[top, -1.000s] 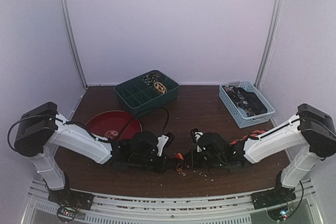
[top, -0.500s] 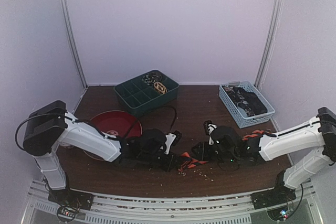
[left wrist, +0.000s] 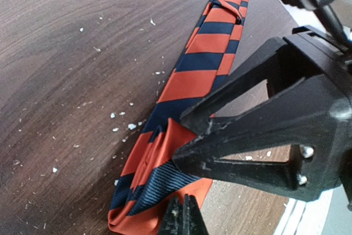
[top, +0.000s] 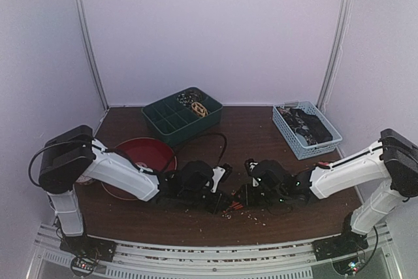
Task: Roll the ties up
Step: Roll the tie at the center of the board.
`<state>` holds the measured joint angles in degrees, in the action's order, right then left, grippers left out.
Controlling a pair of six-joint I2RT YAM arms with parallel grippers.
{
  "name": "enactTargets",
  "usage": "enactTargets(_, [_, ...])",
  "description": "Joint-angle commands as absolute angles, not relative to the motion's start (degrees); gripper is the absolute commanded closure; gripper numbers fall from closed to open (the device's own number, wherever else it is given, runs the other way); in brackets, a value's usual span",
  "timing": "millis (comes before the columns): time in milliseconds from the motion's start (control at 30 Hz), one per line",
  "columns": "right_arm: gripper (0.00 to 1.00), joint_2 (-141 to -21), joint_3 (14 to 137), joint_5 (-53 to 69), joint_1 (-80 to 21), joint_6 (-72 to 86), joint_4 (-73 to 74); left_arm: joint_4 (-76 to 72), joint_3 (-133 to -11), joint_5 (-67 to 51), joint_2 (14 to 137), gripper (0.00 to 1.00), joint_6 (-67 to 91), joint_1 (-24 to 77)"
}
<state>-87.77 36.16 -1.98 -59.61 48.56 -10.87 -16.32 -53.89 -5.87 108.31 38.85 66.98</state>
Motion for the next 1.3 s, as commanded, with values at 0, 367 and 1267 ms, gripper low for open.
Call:
enactTargets(0, [0.72, -89.25, 37.73, -0.61, -59.23, 48.19, -8.97, -17.37, -52.77, -5.56, 107.31, 1.0, 37.67, 67.15])
enactTargets(367, [0.82, -93.81, 39.4, 5.42, -59.3, 50.59, -12.92, -14.89, -41.56, -1.17, 94.97, 0.71, 36.57, 65.4])
enactTargets(1267, [0.79, -97.55, 43.63, 7.91, -62.69, 54.11, -14.53, -20.92, -29.84, -3.86, 93.17, 1.0, 41.41, 64.69])
